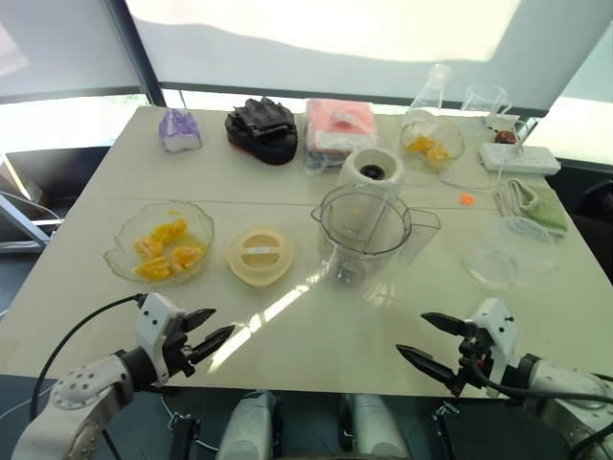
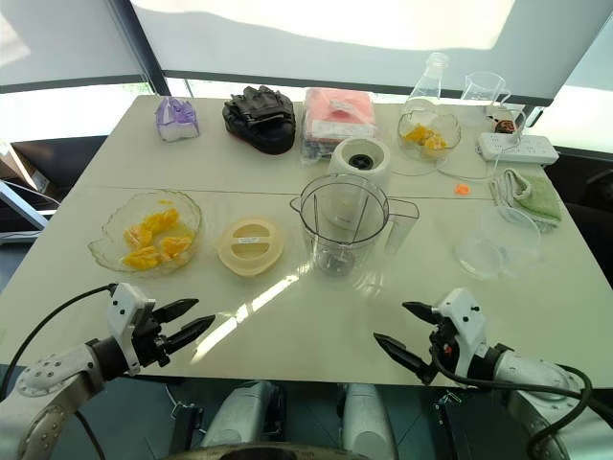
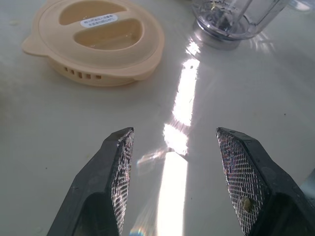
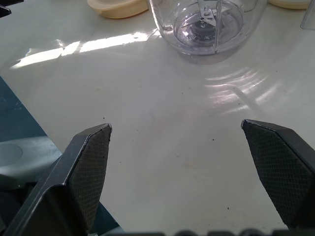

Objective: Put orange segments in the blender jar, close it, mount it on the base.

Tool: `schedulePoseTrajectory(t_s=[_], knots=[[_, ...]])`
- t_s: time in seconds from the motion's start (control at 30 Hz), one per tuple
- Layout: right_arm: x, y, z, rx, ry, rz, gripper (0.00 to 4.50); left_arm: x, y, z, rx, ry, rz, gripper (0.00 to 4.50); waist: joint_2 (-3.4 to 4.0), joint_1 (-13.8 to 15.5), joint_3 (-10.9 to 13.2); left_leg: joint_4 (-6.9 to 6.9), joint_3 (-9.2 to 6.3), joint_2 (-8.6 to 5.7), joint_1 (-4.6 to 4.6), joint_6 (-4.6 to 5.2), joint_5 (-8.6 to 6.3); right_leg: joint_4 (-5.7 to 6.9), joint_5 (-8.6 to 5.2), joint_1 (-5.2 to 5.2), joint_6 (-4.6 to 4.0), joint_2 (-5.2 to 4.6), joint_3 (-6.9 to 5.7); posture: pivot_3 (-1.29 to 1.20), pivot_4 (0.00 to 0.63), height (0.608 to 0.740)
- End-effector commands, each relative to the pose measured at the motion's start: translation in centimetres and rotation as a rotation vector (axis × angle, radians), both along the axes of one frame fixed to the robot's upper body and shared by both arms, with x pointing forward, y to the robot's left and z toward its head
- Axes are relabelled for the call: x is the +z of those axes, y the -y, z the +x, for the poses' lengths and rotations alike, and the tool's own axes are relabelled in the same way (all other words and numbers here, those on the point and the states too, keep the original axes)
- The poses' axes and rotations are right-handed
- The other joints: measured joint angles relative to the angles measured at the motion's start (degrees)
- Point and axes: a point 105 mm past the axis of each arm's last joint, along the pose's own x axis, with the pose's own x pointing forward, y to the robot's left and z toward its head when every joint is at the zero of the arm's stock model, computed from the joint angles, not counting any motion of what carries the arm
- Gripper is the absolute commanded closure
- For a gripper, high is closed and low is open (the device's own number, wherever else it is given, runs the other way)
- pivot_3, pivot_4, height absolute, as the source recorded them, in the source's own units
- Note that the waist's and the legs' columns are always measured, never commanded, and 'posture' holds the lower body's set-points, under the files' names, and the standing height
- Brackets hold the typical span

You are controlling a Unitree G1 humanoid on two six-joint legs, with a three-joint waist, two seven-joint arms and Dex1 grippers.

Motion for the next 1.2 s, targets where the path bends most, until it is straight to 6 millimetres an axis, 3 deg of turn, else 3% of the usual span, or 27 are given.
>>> schedulePoseTrajectory(t_s=[0.03,0.53,0.93,1.13,1.2], knots=[[0.9,-0.7,-0.1,0.023,0.037,0.012,0.06,0.9,0.3,0.0,-0.016,0.031,-0.003,1.77,0.00,0.0,0.0,0.00,0.00,0.00,0.00,0.00,0.00,0.00,0.00,-0.01,0.00,0.00,0.00,0.00,0.150,0.740],[1.0,-1.3,0.2,0.059,0.045,0.003,0.06,0.8,0.3,0.2,0.012,0.051,-0.011,1.77,-0.01,0.0,0.0,-0.01,0.00,0.00,-0.01,0.00,0.00,0.00,0.00,-0.05,0.00,0.06,-0.01,0.00,0.150,0.740],[1.1,-1.2,0.3,0.057,0.053,-0.028,0.06,1.5,1.4,1.7,-0.019,0.081,-0.027,1.77,-0.02,0.0,0.0,-0.01,0.01,0.00,-0.02,0.00,0.00,0.00,0.00,0.04,0.00,0.08,-0.01,0.00,0.150,0.740],[3.6,-1.1,0.0,0.089,0.057,-0.016,0.06,4.9,0.9,3.0,-0.090,0.134,-0.004,1.77,-0.04,0.1,0.0,-0.01,0.00,0.00,-0.02,0.01,0.01,0.03,0.01,0.04,-0.01,0.10,-0.02,0.00,0.150,0.740],[6.0,-1.3,0.0,0.126,0.081,0.000,0.06,7.4,-0.7,4.4,-0.096,0.167,0.032,1.77,-0.08,0.1,0.1,0.00,0.00,0.00,0.00,0.01,0.01,0.02,0.01,0.07,-0.01,0.11,-0.02,0.00,0.150,0.740]])
